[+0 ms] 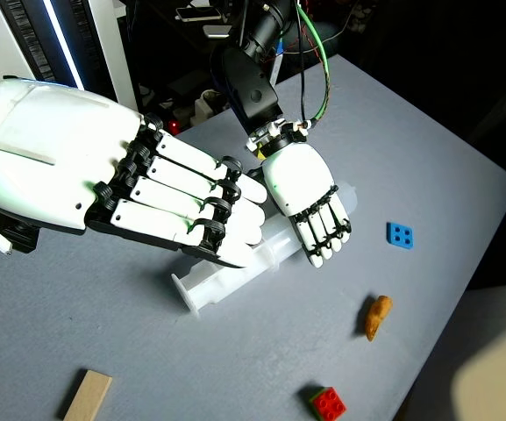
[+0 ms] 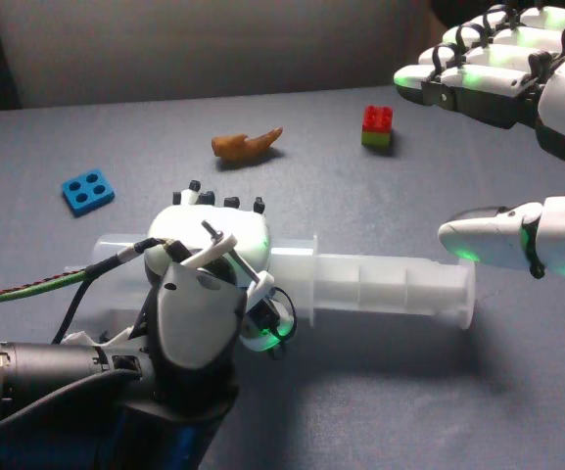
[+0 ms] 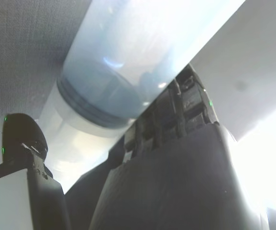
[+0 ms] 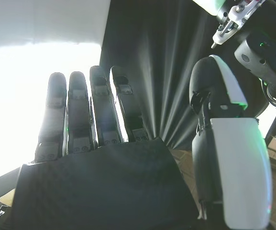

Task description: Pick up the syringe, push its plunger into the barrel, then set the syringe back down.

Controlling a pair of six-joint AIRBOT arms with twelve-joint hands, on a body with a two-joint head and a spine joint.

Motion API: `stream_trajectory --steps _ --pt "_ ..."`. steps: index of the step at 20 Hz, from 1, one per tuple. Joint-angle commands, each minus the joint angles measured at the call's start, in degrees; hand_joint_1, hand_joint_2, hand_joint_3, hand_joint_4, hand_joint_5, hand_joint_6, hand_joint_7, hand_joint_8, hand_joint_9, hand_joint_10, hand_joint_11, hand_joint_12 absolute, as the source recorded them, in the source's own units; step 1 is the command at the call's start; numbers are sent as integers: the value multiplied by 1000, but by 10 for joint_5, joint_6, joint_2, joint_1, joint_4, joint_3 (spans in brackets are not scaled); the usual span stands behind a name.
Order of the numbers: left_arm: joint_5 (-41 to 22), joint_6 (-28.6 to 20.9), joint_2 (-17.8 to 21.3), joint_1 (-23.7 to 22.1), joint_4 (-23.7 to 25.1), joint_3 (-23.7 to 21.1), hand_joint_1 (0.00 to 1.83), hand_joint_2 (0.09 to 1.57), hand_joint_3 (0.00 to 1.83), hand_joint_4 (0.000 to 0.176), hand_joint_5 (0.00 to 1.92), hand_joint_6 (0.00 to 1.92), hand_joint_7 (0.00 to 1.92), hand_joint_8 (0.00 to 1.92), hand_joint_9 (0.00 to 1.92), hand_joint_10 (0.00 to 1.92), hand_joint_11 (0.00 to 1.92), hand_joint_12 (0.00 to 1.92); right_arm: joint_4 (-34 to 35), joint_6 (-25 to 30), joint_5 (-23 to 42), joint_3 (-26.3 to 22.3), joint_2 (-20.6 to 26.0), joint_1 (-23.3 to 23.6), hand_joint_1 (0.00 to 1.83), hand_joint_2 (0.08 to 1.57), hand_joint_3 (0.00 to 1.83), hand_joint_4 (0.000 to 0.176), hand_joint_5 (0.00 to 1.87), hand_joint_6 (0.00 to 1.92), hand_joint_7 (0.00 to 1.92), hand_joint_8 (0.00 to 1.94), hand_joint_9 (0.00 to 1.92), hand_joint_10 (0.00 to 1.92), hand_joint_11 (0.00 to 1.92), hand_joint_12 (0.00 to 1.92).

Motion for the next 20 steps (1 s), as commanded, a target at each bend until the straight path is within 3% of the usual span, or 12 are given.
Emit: stream_trajectory --steps 1,4,5,6,7,8,9,11,12,15,18,20 --pt "-25 5 -2 2 25 3 1003 1074 1 0 593 20 598 14 534 34 108 1128 -7 3 59 0 3 6 317 1139 0 0 216 8 176 3 123 5 0 255" --pt "-25 5 -2 2 25 -1 1087 1073 0 0 679 17 729 15 680 41 224 1157 -7 3 59 0 3 6 321 1136 0 0 225 7 186 3 135 6 0 287" --pt "-25 5 -2 2 25 -3 1198 1043 0 0 885 27 937 14 868 48 336 1146 -7 3 59 0 3 6 302 1143 1 0 201 0 157 0 112 0 0 249" --pt "-25 5 -2 2 25 -6 1224 1086 10 0 906 868 1076 617 985 27 460 1138 -7 3 59 0 3 5 288 1144 2 0 189 0 152 0 110 0 0 248" --pt "-25 5 -2 1 25 -8 1224 1086 10 0 906 868 1076 617 985 27 460 1138 -7 3 59 0 3 5 288 1144 2 0 189 0 152 0 110 0 0 248" --pt "-24 5 -1 0 25 -10 1343 1112 24 0 833 1094 1046 910 904 972 675 1074 -7 3 59 0 3 5 291 1143 1 0 201 5 162 4 120 4 0 248" --pt "-20 4 1 -1 33 -14 1362 1145 7 0 740 1144 1003 1012 863 1200 715 1061 -7 4 60 0 3 5 288 1146 2 0 188 1 154 0 119 3 0 244" --pt "-10 -11 7 0 49 -21 1374 1132 1 0 765 1085 991 1007 937 1168 824 1007 -7 8 62 0 3 4 276 1149 2 0 179 0 146 0 115 1 0 232" --pt "-10 -12 9 1 49 -24 1495 1084 0 0 893 876 1018 873 1054 944 836 1462 -7 10 62 0 3 4 279 1147 1 0 193 6 154 4 118 2 0 229" --pt "0 -13 22 1 65 -35 1500 1069 0 0 1011 732 1025 871 1025 981 859 1458 -7 23 63 0 3 2 285 1146 0 0 189 4 155 5 122 4 0 207" --pt "32 -58 42 3 124 -38 1500 1065 0 0 1036 663 1011 893 1029 963 910 1443 -7 39 79 0 3 -6 270 1148 0 0 204 3 169 2 129 2 0 266" --pt "65 -74 56 4 161 -37 1499 1063 0 0 1065 664 992 905 1038 933 896 1446 33 41 119 0 3 -19 286 1142 0 0 224 7 188 5 147 6 0 308"
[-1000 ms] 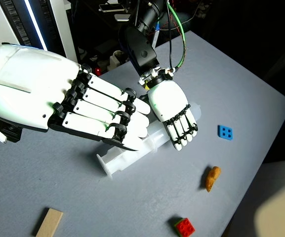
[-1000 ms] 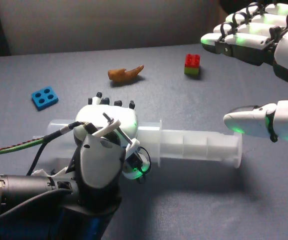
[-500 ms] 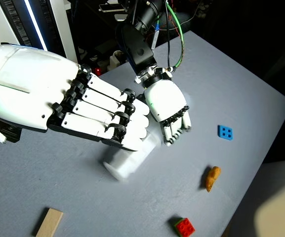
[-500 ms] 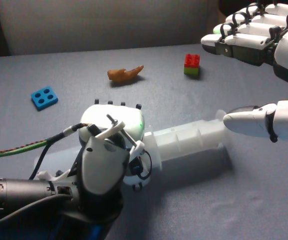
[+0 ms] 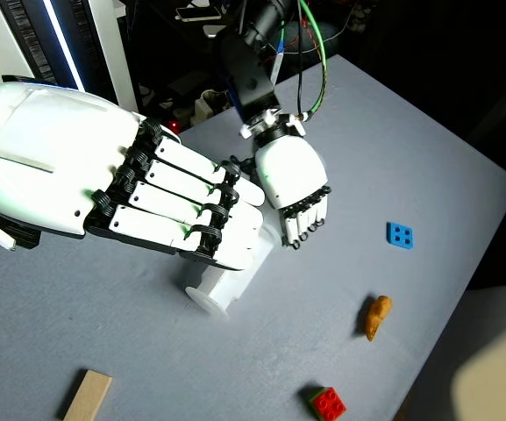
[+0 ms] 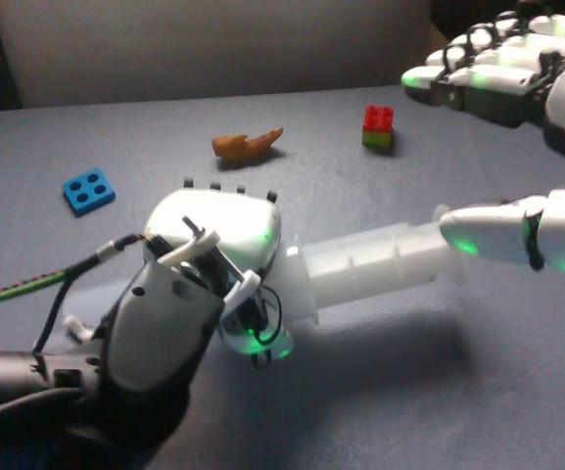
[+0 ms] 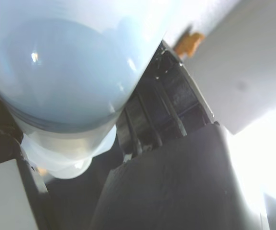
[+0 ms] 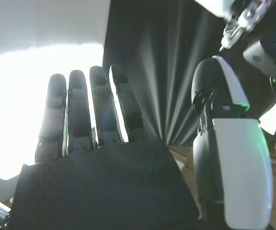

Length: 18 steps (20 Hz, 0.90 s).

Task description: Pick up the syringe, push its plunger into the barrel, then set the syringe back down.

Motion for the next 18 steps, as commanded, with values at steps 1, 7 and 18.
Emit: stream_trajectory --steps 1,7,18 --pt "-8 -8 6 -4 59 0 1499 1063 0 0 1065 669 977 919 1036 928 915 1426 23 3 101 0 3 0 304 1142 0 0 219 4 192 5 157 9 0 311" --pt "58 -25 45 -2 133 -7 1497 1080 1 0 1022 668 933 979 1014 1027 894 1475 216 9 210 0 -9 -33 312 1140 0 0 221 5 208 5 168 6 0 331" --pt "139 -10 81 -30 156 12 1499 1070 1 0 1034 668 966 909 1055 967 893 1472 293 280 310 -1 -43 -108 303 1143 1 0 234 7 209 1 176 1 0 341"
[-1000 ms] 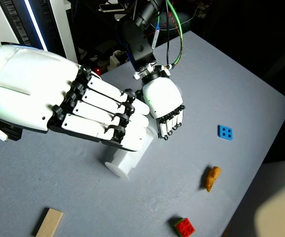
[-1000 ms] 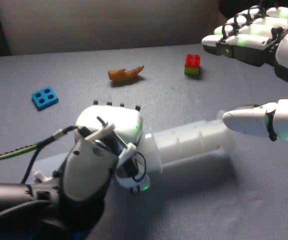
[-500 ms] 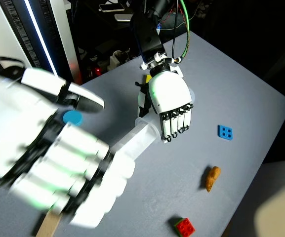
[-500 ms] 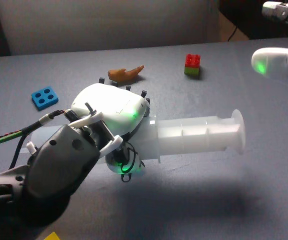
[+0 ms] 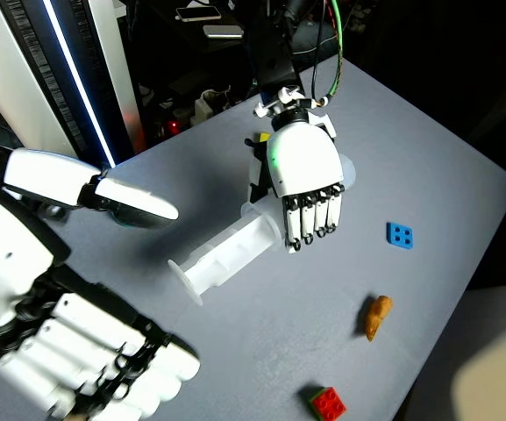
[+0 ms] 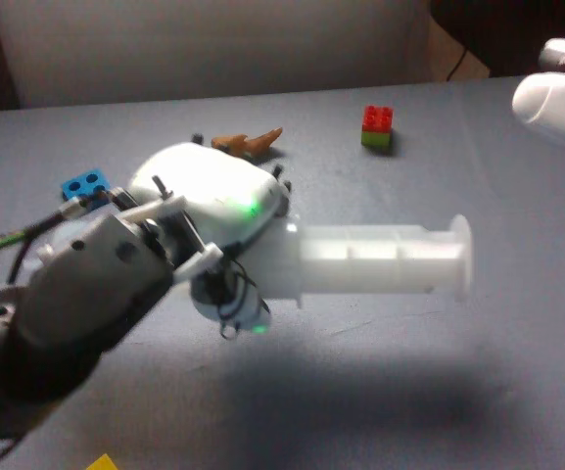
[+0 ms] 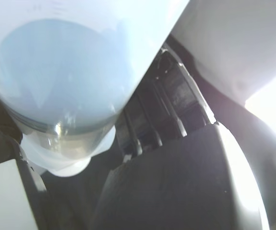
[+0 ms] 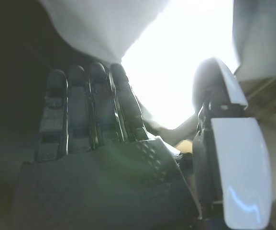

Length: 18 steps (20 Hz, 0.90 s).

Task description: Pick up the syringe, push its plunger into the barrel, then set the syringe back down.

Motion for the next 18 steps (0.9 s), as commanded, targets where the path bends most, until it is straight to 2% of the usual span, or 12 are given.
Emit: stream_trajectory --steps 1,3,6,9,12,13,14,17,18 --pt "-31 3 4 -12 38 4 1498 1071 1 0 1021 698 980 880 1061 963 879 1489 -30 24 77 0 -1 -2 294 1144 1 0 230 4 203 0 173 0 0 332" --pt "-18 11 7 -19 38 8 1498 1067 0 0 1038 680 975 871 1066 952 903 1471 -30 28 98 -6 -6 -9 298 1142 0 0 236 5 207 2 175 1 0 333" --pt "-9 18 11 -30 38 11 1496 1083 1 0 1021 718 936 942 1007 1044 867 1501 -54 -5 153 -12 -25 -32 280 1152 2 0 195 0 177 0 142 0 0 287" --pt "0 18 13 -37 38 14 1495 1088 0 0 1043 701 927 957 985 1082 827 1532 -85 -37 192 -18 -38 -41 298 1154 1 0 216 2 198 2 167 3 0 334" --pt "4 18 16 -41 36 16 1494 1081 0 0 1004 773 928 915 1015 1010 915 1474 -77 -111 200 -33 -41 -19 294 1151 0 0 238 4 223 4 188 6 0 349" --pt "3 18 18 -42 36 17 1495 1080 0 0 1014 758 947 896 1015 1010 889 1498 -60 -131 214 -40 -44 -13 300 1149 0 0 246 6 225 4 185 4 0 339" --pt "2 18 18 -43 33 18 1495 1080 0 0 1007 761 947 898 1018 1006 889 1495 -52 -139 237 -48 -45 -13 294 1153 1 0 219 2 207 1 170 1 0 305" --pt "0 18 22 -47 31 19 1494 1087 0 0 943 824 942 931 1002 1033 913 1483 -56 -149 249 -53 -51 -6 305 1151 0 0 222 5 197 1 163 3 0 283" --pt "0 18 22 -49 31 20 1493 1089 0 0 960 865 917 945 987 1028 910 1474 -54 -146 274 -56 -65 2 318 1140 0 0 251 9 229 6 189 7 0 370"
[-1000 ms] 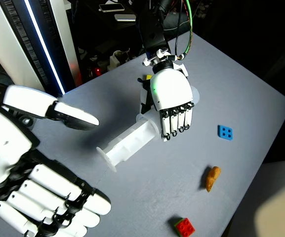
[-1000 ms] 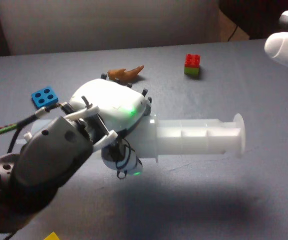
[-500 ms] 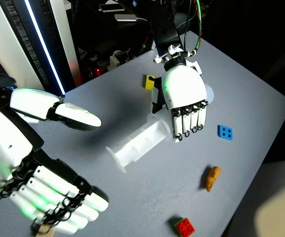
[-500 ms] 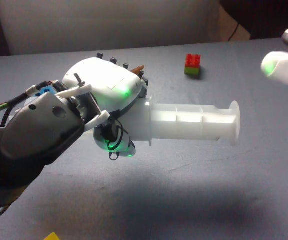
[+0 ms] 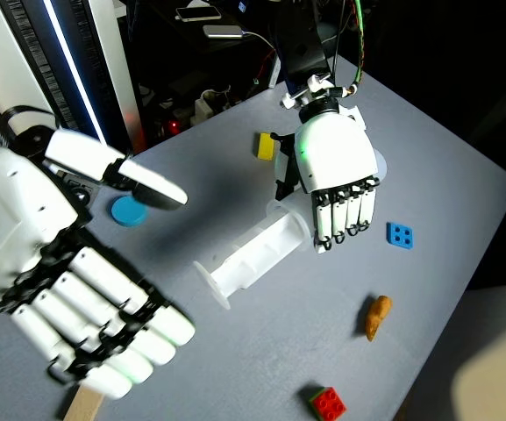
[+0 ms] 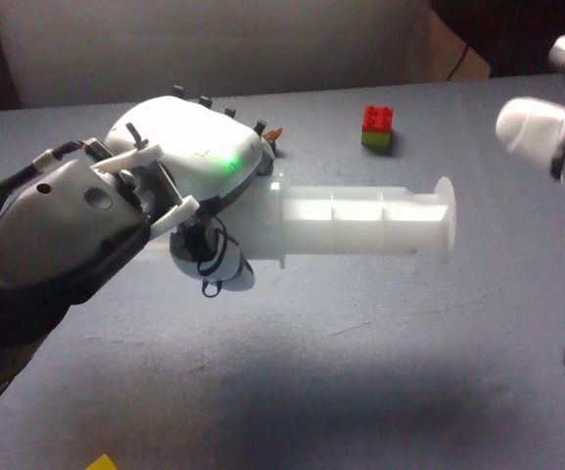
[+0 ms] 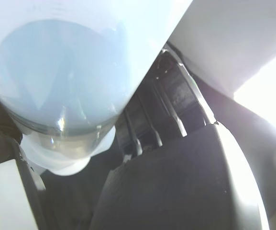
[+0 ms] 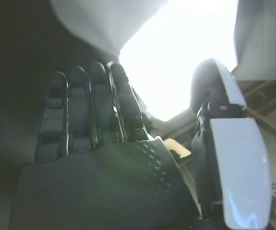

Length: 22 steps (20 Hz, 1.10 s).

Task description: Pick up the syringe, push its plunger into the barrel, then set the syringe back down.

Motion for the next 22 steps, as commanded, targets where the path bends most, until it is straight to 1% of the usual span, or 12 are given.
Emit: stream_trajectory --steps 1,4,5,6,7,10,11,14,16,17,21,22 --pt "-40 0 3 -11 36 3 1493 1089 0 0 960 865 917 945 987 1028 910 1474 -49 17 82 -5 -13 5 318 1140 0 0 251 9 229 6 189 7 0 370" --pt "-39 0 3 -12 36 5 1497 1081 0 0 932 867 937 930 1058 941 923 1451 -21 46 167 -22 -59 -16 302 1156 4 0 221 0 203 1 166 2 0 335" --pt "-39 0 3 -12 36 5 1488 1137 3 0 789 1075 811 1090 936 1080 818 1526 -11 67 203 -27 -77 -31 299 1157 4 0 208 0 198 0 169 3 0 336" --pt "-39 0 3 -12 36 5 1494 1100 0 0 884 928 893 1011 1012 993 906 1463 -5 83 230 -29 -92 -40 308 1155 2 0 213 2 208 2 176 4 0 362" --pt "-39 0 3 -12 36 4 1494 1092 0 0 923 868 916 984 1003 1012 926 1459 4 96 247 -28 -106 -47 309 1153 0 0 224 4 215 3 183 5 0 386" --pt "-39 0 4 -16 36 5 1496 1093 0 0 901 879 935 964 1032 985 879 1500 26 123 301 -26 -137 -61 295 1155 1 0 215 1 203 0 168 0 0 385" --pt "-36 0 4 -20 36 7 1494 1104 1 0 887 893 919 987 994 1061 853 1546 32 139 307 -21 -149 -65 277 1160 2 0 199 0 186 0 154 0 0 309" --pt "-29 4 4 -27 36 11 1494 1095 0 0 897 875 938 943 1011 1037 901 1502 45 172 305 -5 -171 -72 294 1156 0 0 215 7 194 4 158 3 0 328" --pt "-29 6 6 -30 36 10 1496 1083 1 0 919 844 951 918 1027 1001 938 1451 54 175 260 6 -174 -74 306 1153 0 0 228 6 205 2 164 2 0 364" --pt "-28 6 6 -31 36 10 1495 1095 1 0 897 841 933 971 1004 1047 907 1496 56 182 243 11 -174 -74 323 1150 0 0 241 7 215 4 174 5 0 386" --pt "-26 9 7 -33 36 10 1495 1088 0 0 940 804 935 968 1008 1027 919 1477 68 228 199 45 -186 -66 299 1155 1 0 241 2 213 1 166 0 0 391" --pt "-25 9 7 -34 36 10 1494 1094 1 0 891 833 926 993 1015 1021 922 1489 71 236 183 53 -186 -63 291 1156 1 0 212 0 181 0 149 0 0 373"
